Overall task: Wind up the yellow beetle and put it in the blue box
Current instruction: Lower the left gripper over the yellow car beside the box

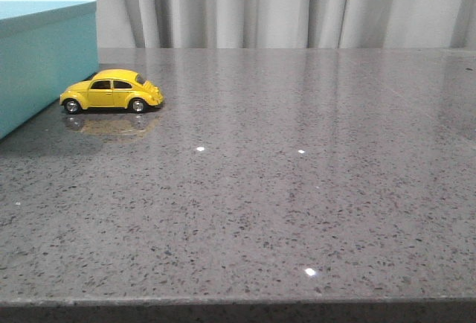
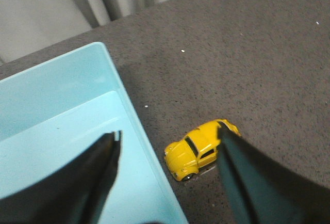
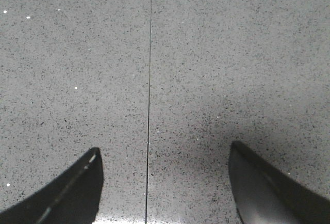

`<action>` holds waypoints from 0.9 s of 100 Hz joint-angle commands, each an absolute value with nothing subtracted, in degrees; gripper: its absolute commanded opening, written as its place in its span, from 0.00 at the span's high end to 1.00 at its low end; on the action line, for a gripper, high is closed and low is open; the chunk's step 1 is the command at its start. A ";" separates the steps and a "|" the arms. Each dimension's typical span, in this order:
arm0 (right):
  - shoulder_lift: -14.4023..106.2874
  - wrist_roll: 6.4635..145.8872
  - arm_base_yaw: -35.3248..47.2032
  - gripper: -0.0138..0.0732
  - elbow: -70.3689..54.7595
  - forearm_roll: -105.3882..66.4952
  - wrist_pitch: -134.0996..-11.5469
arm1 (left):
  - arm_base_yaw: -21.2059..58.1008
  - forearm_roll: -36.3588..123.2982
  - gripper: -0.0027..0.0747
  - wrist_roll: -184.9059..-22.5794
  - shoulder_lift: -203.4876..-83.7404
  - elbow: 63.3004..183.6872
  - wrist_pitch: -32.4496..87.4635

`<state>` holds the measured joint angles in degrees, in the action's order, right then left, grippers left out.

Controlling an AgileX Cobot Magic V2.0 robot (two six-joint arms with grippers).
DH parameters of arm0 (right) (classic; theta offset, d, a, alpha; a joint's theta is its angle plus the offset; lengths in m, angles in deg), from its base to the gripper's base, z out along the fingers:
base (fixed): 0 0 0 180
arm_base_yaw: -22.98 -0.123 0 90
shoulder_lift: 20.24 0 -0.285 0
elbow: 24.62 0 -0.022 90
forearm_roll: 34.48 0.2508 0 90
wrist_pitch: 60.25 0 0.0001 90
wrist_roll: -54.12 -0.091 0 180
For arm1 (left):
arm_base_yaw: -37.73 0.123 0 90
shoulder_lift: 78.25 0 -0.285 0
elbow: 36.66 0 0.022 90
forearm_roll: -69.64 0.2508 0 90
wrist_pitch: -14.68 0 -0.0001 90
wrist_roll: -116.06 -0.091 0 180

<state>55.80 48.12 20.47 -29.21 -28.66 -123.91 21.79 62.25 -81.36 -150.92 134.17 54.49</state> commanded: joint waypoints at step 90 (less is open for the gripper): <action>51.01 48.84 20.46 0.25 -30.40 -26.95 -120.63 | 16.43 62.75 0.17 -116.62 -187.65 165.39 79.91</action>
<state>52.27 48.25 20.47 -29.15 -27.34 -123.59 16.79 63.30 -116.08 -188.94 163.52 81.35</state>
